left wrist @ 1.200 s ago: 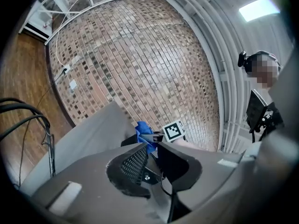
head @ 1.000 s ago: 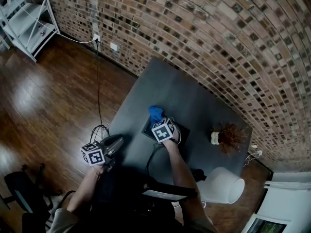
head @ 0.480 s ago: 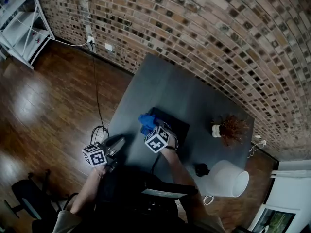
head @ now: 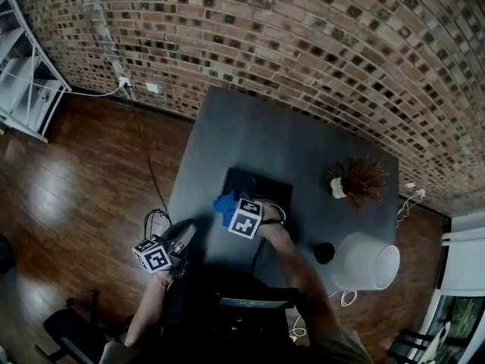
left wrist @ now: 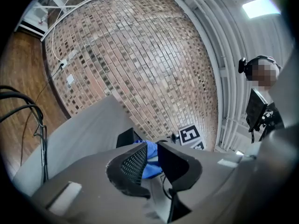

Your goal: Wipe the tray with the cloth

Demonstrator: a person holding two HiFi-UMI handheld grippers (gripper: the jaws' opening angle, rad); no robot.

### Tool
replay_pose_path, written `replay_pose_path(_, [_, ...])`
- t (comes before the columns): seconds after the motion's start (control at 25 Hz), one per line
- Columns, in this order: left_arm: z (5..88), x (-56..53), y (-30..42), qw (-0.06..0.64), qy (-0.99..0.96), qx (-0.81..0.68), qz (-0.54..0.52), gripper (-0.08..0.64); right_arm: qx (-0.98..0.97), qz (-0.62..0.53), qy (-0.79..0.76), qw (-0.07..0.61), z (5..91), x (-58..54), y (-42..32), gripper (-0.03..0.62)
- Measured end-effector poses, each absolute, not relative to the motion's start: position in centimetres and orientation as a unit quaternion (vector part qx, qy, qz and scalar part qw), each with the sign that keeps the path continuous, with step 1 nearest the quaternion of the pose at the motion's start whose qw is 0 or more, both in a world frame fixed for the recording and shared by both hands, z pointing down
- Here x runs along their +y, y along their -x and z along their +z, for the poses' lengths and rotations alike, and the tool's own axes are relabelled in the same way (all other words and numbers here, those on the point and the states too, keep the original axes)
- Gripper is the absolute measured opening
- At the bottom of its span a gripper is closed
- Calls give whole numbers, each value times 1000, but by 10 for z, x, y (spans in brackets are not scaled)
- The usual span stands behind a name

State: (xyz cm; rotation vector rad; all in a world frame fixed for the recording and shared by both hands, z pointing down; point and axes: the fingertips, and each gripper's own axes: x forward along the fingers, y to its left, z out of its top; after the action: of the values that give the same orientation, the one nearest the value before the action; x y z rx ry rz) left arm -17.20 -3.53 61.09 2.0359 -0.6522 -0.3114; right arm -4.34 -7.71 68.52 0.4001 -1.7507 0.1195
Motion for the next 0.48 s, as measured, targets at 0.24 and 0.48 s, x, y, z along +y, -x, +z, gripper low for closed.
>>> replay_pose_path(0.24, [608,-37,182,469,-829,-275,-130,55,-741,135,-432,497,667,-208,-11,144])
replay_pose_path(0.48, [609,-35,185,474,-827,-274,-126,55,-756,114,-385,516,674,-156,46,143])
